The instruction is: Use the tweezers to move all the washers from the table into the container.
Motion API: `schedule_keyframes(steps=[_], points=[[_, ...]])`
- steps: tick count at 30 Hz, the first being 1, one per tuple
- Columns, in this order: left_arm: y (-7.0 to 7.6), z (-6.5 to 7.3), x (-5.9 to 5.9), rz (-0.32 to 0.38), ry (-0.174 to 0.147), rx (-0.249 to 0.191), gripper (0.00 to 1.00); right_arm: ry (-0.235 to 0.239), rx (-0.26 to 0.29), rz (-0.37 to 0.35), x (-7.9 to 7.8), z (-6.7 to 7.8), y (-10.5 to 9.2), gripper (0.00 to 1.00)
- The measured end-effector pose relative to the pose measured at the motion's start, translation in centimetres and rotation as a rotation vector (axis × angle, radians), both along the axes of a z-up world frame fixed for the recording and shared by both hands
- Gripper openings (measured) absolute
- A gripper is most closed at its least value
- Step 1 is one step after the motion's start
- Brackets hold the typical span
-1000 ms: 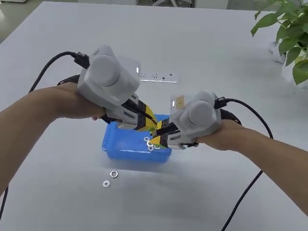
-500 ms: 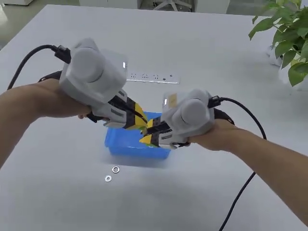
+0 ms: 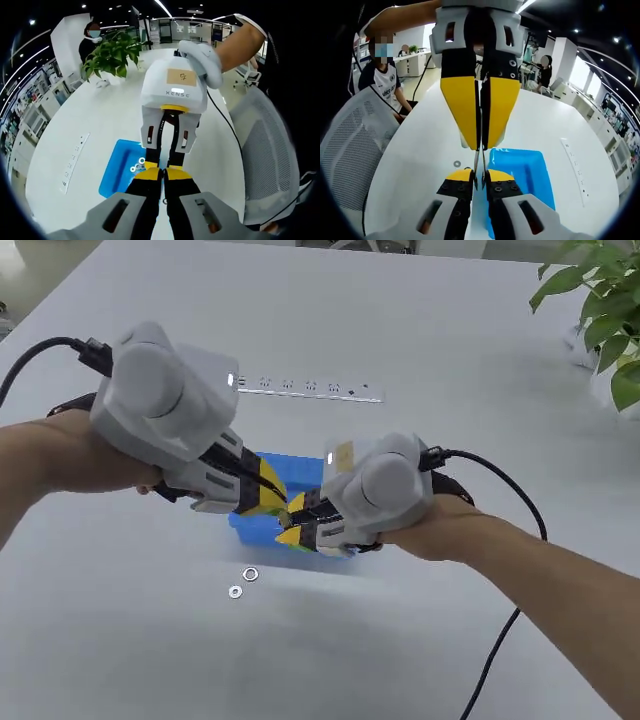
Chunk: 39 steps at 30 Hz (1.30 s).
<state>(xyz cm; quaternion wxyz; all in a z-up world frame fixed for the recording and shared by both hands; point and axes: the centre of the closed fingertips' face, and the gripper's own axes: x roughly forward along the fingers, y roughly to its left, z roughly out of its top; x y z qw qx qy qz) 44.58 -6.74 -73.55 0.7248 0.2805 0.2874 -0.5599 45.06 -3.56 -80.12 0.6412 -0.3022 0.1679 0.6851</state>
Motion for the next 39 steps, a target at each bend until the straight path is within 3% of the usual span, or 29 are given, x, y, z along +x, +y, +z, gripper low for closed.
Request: schedule_keyframes(steps=[22,39], points=[[2.4,-2.4,-1.2,0.043,0.042,0.027,0.05,0.046,0.019,0.026,-1.5,-2.5,2.6,0.12],[3.4,-4.4,-1.7,0.058,0.072,0.051,0.05,0.062,-0.012,0.069,-2.2,-4.8,3.4,0.12]])
